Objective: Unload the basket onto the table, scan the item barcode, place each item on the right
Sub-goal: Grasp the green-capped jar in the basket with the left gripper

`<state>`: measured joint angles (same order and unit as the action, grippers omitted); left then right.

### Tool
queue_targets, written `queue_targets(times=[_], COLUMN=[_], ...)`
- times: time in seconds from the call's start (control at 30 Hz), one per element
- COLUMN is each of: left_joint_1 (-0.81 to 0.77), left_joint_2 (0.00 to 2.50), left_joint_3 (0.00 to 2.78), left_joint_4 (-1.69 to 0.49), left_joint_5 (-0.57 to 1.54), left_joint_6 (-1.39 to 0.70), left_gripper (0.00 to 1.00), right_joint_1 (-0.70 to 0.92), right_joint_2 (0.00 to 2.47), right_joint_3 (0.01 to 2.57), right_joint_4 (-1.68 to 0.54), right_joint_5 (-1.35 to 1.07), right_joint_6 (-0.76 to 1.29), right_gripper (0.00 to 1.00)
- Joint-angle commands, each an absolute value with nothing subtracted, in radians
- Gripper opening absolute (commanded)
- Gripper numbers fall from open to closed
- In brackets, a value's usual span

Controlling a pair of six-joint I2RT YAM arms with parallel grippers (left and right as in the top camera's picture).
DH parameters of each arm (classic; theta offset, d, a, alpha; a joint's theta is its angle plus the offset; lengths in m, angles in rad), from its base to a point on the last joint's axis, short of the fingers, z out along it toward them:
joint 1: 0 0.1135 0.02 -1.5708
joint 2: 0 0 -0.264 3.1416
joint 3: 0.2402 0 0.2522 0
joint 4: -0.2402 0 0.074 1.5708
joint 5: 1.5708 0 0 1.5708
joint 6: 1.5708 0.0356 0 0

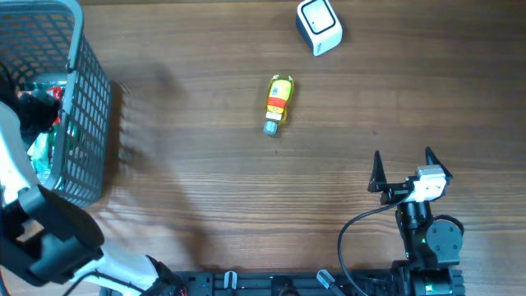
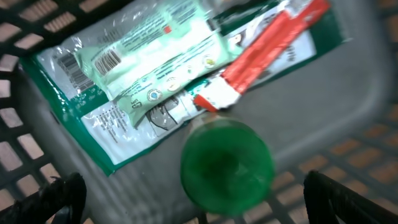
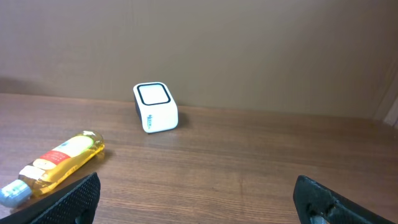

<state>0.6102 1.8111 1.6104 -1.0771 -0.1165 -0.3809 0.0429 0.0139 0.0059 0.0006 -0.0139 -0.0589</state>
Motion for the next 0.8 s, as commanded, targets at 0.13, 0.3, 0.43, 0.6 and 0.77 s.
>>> queue_targets(times=[0.13, 0.3, 0.43, 0.6, 0.77], left_joint_1=[0.614, 0.614, 0.614, 0.613, 0.613], left_joint_2=[1.869, 1.871, 1.892, 1.919, 1.938], left_joint_3=[1.618, 1.618, 1.618, 1.618, 1.618], left_joint_4=[-1.052, -1.02, -1.023, -1.032, -1.032], left_joint_5=[-0.05, 0.113, 0.115, 0.082, 0.031], left_joint_6=[-0.423, -0.35, -0.352, -0.352, -0.352], left_gripper=[1.0, 1.0, 1.0, 1.0, 1.0], right_joint_1=[0.039, 0.04, 0.04, 0.04, 0.04], right_joint_2=[0.01, 0.01, 0.01, 0.01, 0.01], right_joint_3=[0.005, 0.005, 0.005, 0.005, 0.005], right_joint_4=[0.007, 0.007, 0.007, 0.007, 0.007], right_joint_5=[0.006, 0.006, 0.006, 0.006, 0.006], right_joint_6=[-0.076, -0.076, -0.076, -0.076, -0.076], right_gripper=[1.0, 1.0, 1.0, 1.0, 1.0])
